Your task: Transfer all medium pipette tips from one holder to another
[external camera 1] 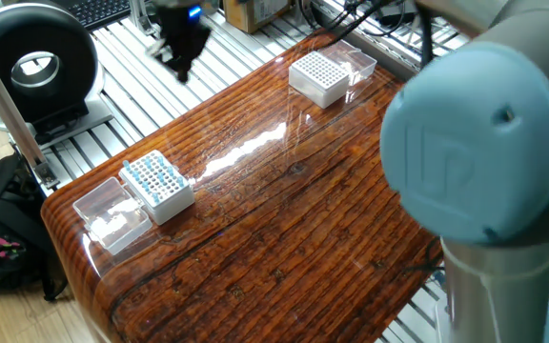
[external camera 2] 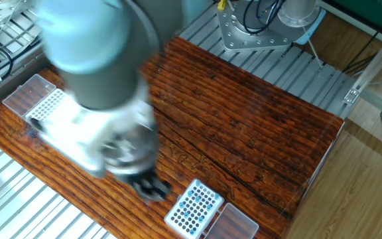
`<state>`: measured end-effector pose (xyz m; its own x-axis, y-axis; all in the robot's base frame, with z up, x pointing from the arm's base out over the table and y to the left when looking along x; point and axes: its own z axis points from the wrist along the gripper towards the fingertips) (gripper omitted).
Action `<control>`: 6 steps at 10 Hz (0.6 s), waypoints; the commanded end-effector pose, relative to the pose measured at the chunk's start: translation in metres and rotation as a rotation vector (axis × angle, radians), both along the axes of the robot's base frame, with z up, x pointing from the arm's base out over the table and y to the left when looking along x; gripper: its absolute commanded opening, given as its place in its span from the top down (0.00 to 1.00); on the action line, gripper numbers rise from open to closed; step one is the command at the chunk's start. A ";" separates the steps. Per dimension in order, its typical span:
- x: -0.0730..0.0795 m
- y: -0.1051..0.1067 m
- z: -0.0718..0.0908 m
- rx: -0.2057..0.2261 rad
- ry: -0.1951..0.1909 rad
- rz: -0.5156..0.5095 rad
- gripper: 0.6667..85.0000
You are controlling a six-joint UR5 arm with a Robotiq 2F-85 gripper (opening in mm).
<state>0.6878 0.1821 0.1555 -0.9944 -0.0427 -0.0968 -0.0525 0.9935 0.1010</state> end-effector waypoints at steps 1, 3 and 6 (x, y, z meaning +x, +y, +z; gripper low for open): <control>-0.005 0.024 -0.008 0.009 -0.026 -0.052 0.99; -0.002 0.028 -0.008 0.026 -0.029 -0.054 0.99; -0.017 0.002 -0.019 -0.066 0.030 -0.032 0.99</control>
